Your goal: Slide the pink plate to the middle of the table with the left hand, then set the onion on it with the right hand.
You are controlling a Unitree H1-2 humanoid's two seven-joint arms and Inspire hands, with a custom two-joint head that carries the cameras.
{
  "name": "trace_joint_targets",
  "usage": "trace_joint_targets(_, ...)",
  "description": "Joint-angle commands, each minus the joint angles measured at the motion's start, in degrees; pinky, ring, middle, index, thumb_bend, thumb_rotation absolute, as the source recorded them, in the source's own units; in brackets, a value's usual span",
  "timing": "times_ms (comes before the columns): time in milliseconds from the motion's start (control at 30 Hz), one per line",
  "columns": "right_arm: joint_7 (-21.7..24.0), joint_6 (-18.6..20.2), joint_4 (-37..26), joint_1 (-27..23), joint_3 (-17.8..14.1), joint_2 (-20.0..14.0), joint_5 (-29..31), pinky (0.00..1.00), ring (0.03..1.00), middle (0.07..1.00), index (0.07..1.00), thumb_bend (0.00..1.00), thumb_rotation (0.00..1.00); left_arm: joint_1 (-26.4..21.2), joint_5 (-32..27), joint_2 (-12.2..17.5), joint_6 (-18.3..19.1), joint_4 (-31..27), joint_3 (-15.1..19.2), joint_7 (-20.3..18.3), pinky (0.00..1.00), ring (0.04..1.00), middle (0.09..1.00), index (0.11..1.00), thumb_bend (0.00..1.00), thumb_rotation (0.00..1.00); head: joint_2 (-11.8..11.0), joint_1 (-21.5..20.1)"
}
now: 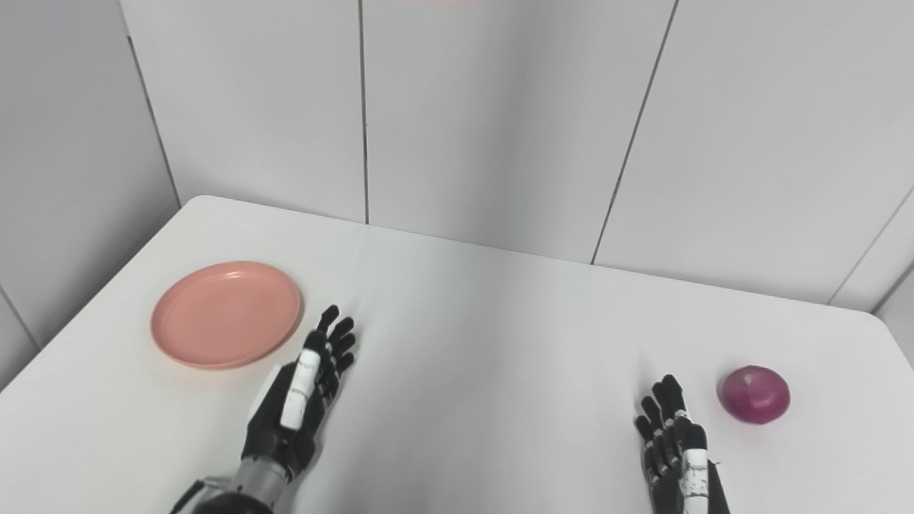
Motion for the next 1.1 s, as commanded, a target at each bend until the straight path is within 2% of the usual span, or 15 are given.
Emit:
trace_joint_targets(0,1.6,-2.9,8.1,3.6,-0.3,0.4,0.6,1.0,1.0,1.0,1.0,0.71,0.93,-5.8,-0.3,1.2,2.6,-3.5,1.2,-0.5,0.99,0.918,0.935,0.982,0.83,0.94,0.0,0.0)
trace_joint_targets(133,1.6,-2.6,7.5,3.8,-0.2,0.5,0.4,1.0,1.0,1.0,1.0,0.72,0.93,-12.4,-0.8,4.9,3.7,-1.8,4.1,-1.7,0.95,0.886,0.909,0.966,0.88,0.9,0.2,0.0)
trace_joint_targets(200,1.6,-2.6,7.3,3.9,-0.2,0.5,0.4,1.0,1.0,1.0,1.0,0.71,0.94,-14.0,-1.0,5.8,4.3,-1.6,5.0,-2.3,0.94,0.878,0.904,0.952,0.89,0.88,0.2,0.0)
trace_joint_targets(333,1.5,-2.4,7.2,4.0,-0.3,0.8,0.5,1.0,1.0,1.0,1.0,0.73,0.92,-21.7,-2.5,10.2,11.2,-2.1,8.1,-1.7,0.93,0.891,0.916,0.949,0.92,0.9,0.3,-0.2)
trace_joint_targets(433,1.6,-2.3,7.3,3.9,-0.5,0.9,0.7,1.0,1.0,1.0,1.0,0.73,0.91,-24.8,-3.0,12.5,11.7,-1.2,9.4,-1.5,0.94,0.891,0.902,0.958,0.91,0.9,0.3,-0.2)
trace_joint_targets(567,1.6,-2.1,7.2,3.8,-0.4,0.9,0.4,1.0,1.0,1.0,1.0,0.75,0.91,-29.4,-1.9,16.5,11.6,2.4,11.8,-1.8,0.9,0.878,0.896,0.945,0.91,0.9,0.1,-0.1)
trace_joint_targets(700,1.7,-2.4,7.5,3.6,-0.5,0.9,0.3,1.0,1.0,1.0,1.0,0.76,0.9,-33.1,-0.7,21.9,9.8,9.0,13.1,-3.9,0.96,0.907,0.904,0.946,0.92,0.92,0.0,-0.1)
trace_joint_targets(833,1.6,-2.5,7.7,3.5,-0.5,0.9,0.2,1.0,1.0,1.0,1.0,0.78,0.89,-35.7,-2.9,25.6,7.3,15.9,15.3,-7.3,1.0,0.941,0.918,0.952,0.94,0.87,0.0,-0.1)
trace_joint_targets(933,1.8,-2.8,8.0,3.4,-0.6,0.9,0.2,1.0,1.0,1.0,1.0,0.78,0.89,-37.6,-4.1,29.8,2.4,24.3,16.7,-11.8,0.97,0.92,0.892,0.948,0.94,0.88,0.0,-0.1)
trace_joint_targets(1067,1.9,-2.7,7.8,3.5,-0.7,0.8,0.2,1.0,1.0,1.0,1.0,0.79,0.89,-39.1,-5.6,32.8,-2.8,33.9,18.6,-15.5,0.93,0.901,0.883,0.933,0.94,0.87,0.1,-0.1)
